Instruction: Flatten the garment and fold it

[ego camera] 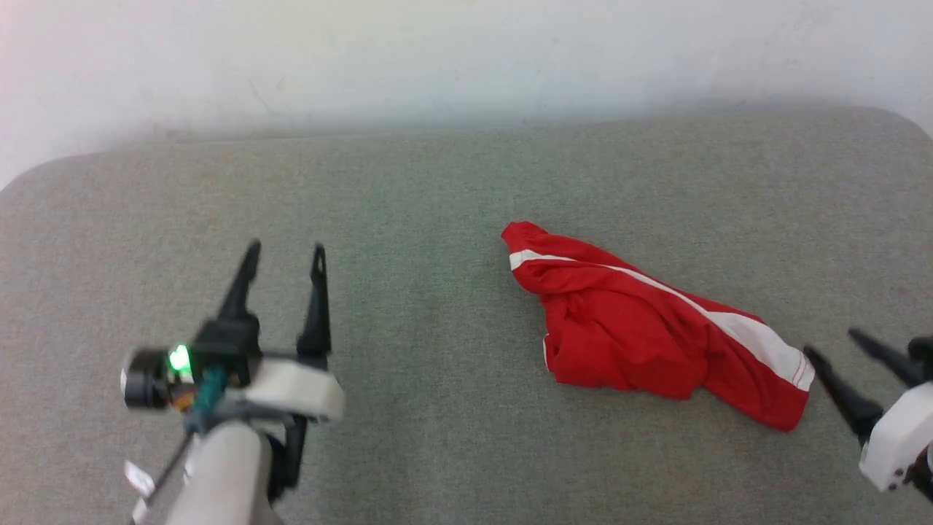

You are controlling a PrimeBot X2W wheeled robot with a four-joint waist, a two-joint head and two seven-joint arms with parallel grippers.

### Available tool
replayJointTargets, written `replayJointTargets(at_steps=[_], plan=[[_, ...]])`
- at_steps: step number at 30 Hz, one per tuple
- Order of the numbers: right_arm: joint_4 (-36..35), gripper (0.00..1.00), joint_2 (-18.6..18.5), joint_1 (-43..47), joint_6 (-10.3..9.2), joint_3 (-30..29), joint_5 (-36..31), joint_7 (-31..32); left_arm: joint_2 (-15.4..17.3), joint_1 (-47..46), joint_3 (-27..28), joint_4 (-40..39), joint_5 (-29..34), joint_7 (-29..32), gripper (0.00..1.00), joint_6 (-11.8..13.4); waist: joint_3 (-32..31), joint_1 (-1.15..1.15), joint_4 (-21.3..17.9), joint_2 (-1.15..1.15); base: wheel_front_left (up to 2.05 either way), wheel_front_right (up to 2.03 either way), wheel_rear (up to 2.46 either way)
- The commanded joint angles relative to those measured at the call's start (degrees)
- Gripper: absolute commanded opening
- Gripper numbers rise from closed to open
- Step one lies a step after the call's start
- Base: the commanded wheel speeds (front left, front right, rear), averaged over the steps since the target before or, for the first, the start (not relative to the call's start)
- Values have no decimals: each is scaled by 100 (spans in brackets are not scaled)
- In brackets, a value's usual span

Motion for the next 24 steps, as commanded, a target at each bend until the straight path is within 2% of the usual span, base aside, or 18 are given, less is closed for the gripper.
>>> replayJointTargets(at_steps=[1,4,7,12,14,17,24], plan=[[-115,100,137,146,-6,-407,-285,-68,153,-353,18,127,44,-26,100,-132,-20,0,-43,-1,0,0,0],[-513,100,446,393,-6,-1367,-939,-101,324,-927,-76,531,-50,62,100,-523,-16,0,-99,-1,0,0,0],[-1200,100,996,792,-6,-2384,-1701,-105,475,-1559,-241,892,-184,499,100,-885,20,0,-161,-1,0,0,0],[-2362,100,2103,1501,-6,-3643,-2876,-107,605,-2550,-720,1323,-624,1357,100,-1118,131,0,-234,-1,0,0,0],[-2704,100,2460,1728,-6,-3887,-3207,-107,603,-2885,-1078,1463,-970,1748,100,-1135,187,0,-261,-1,0,0,0],[-3065,100,2886,1916,-6,-4111,-3560,-107,666,-3326,-1795,1604,-1816,2433,100,-1138,283,0,-316,-1,0,0,0],[-3303,100,3308,2003,-6,-4046,-3900,-108,940,-4075,-3271,1730,-3566,4120,100,-1140,523,0,-509,-1,0,0,0]])
